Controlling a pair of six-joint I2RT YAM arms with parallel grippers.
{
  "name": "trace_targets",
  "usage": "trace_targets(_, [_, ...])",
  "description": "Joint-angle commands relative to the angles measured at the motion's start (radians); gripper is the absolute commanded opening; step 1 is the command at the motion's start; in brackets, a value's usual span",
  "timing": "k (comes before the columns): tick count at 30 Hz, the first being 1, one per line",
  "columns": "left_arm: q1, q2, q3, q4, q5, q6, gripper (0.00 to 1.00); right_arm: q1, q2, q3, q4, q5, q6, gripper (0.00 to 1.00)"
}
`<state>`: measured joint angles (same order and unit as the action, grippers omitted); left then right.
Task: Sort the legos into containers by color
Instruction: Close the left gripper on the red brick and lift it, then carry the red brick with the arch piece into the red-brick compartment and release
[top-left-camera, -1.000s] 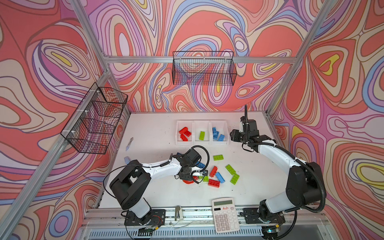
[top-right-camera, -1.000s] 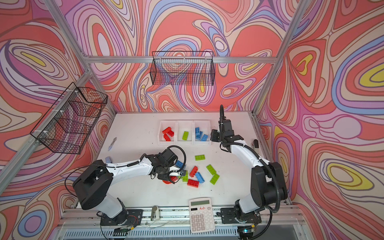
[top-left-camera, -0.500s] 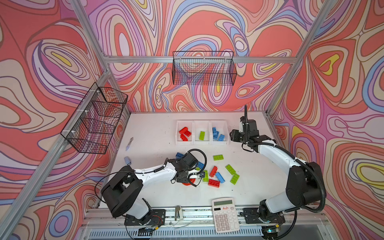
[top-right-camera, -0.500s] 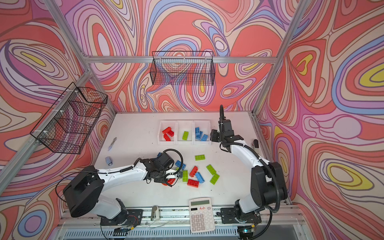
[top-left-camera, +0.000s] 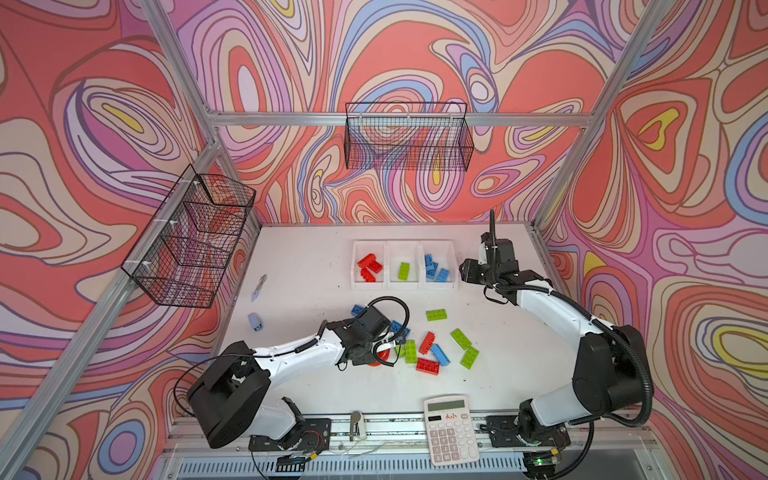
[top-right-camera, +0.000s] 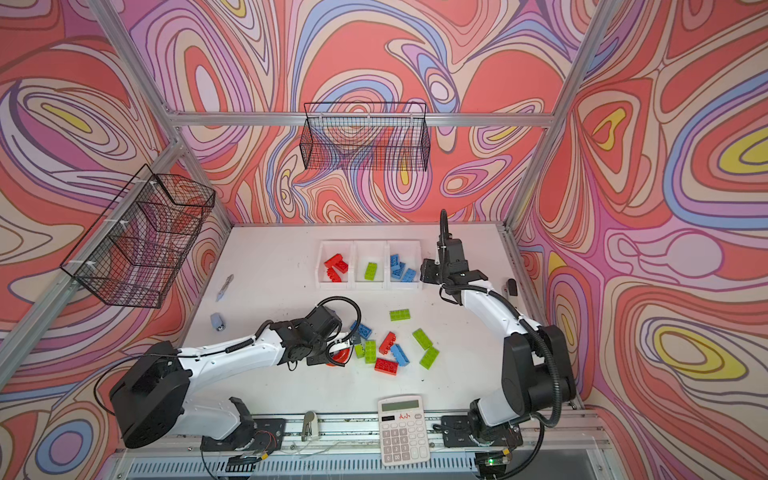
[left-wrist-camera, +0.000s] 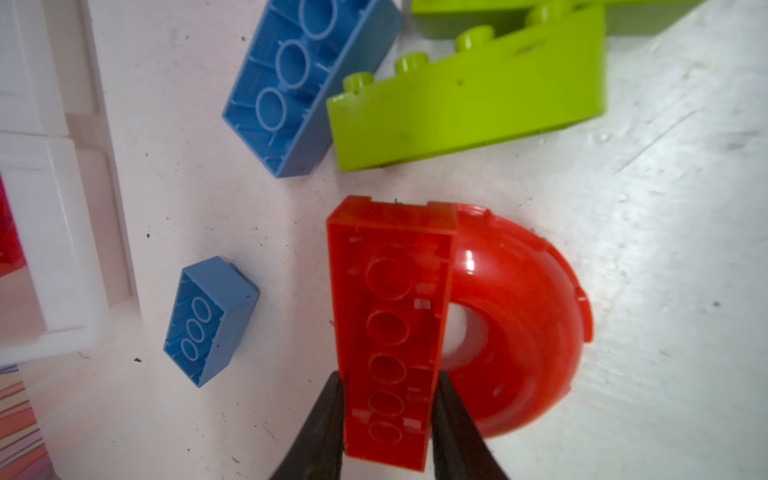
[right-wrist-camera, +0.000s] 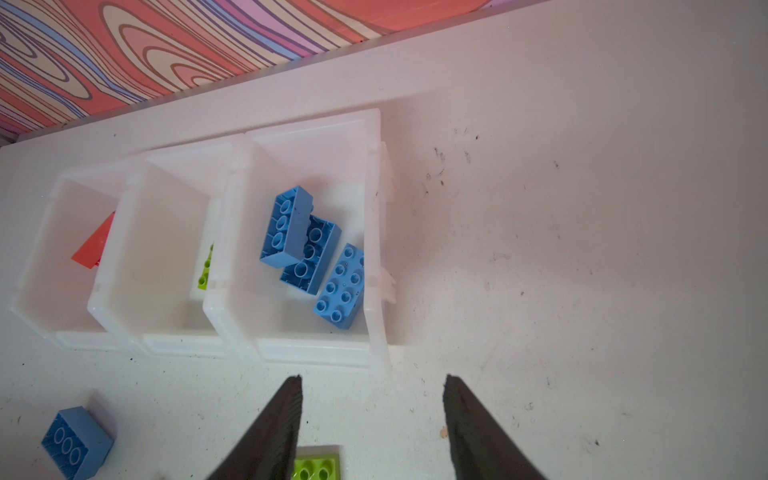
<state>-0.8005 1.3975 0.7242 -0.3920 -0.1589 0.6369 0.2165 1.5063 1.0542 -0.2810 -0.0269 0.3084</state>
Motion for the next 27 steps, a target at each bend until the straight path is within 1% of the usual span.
trace_targets(1, [0.05,-0.041,0.037,0.011,-0.004,-0.105,0.21,-0.005,-0.03,0.001,-0.007,-0.007,0.007,0.58])
trace_targets(6, [0.136,-0.069,0.11,0.044,-0.019,-0.217,0.21,-0.005,-0.038,-0.012,-0.019,-0.024,0.007,0.58])
trace_targets(10, [0.214,-0.02,0.219,0.061,-0.025,-0.289,0.22,-0.004,-0.042,-0.041,-0.044,-0.044,0.003,0.58])
trace_targets(12, [0.259,0.034,0.297,0.046,-0.033,-0.326,0.23,-0.005,-0.042,-0.062,-0.056,-0.071,0.006,0.58])
trace_targets(16, [0.348,0.196,0.494,0.009,-0.053,-0.434,0.23,-0.004,-0.059,-0.114,-0.072,-0.096,0.017,0.6])
trace_targets(19, [0.364,0.314,0.633,0.006,-0.065,-0.463,0.24,-0.003,-0.072,-0.145,-0.079,-0.13,0.03,0.62])
trace_targets(20, [0.366,0.364,0.689,-0.01,-0.069,-0.464,0.26,0.0,-0.072,-0.151,-0.086,-0.139,0.033,0.62])
trace_targets(23, [0.37,0.498,0.849,-0.09,-0.091,-0.465,0.27,0.017,-0.085,-0.166,-0.102,-0.139,0.035,0.63])
trace_targets(27, [0.381,0.598,0.959,-0.109,-0.085,-0.479,0.28,0.046,-0.092,-0.163,-0.14,-0.122,0.024,0.65])
